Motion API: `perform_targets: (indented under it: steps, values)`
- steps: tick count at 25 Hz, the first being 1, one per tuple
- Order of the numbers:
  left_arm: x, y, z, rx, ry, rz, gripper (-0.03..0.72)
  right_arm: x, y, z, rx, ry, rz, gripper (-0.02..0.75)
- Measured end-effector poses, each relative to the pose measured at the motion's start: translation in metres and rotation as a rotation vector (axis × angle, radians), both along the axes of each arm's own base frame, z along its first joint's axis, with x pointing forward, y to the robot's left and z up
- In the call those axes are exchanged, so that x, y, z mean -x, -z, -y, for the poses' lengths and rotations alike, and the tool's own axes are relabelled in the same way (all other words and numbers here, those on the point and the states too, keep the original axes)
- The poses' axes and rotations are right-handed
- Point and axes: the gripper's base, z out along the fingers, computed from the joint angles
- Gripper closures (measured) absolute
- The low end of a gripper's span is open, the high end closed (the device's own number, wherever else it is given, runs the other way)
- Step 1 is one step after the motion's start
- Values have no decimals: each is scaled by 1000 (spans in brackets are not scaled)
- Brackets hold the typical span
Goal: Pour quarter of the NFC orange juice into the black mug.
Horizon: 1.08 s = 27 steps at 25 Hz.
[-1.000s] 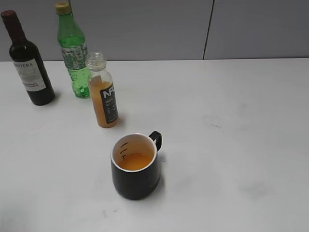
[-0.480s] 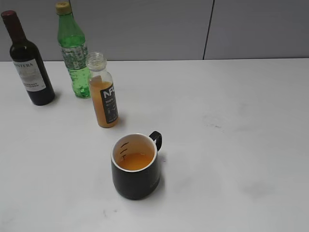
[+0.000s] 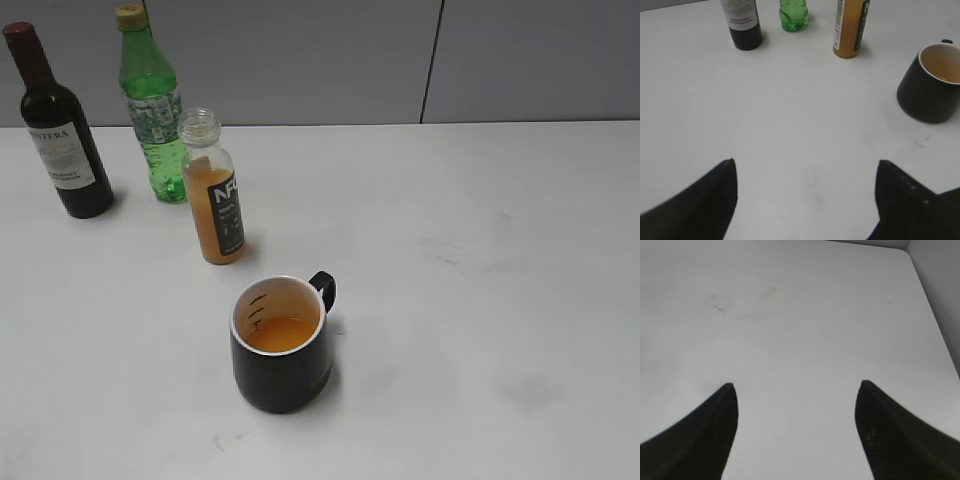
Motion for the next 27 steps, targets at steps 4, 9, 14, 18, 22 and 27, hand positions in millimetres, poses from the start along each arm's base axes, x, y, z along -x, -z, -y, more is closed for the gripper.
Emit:
perform_targets:
  steps: [4,9,14,18,22,27]
  values:
    - [0,0,0,1,1,0,83,0,0,0,0,0,0,182]
    - [0,0,0,1,1,2,169,0,0,0,0,0,0,182]
    - [1,0,0,5,-81,15,211,0,0,0,0,0,0,182]
    - [5,0,-1,11,-163,47,225,0,0,0,0,0,0,182]
    - [7,0,-1,12,-198,58,226,0,0,0,0,0,1,182]
    - [7,0,-1,12,-199,60,241,0,0,0,0,0,0,182]
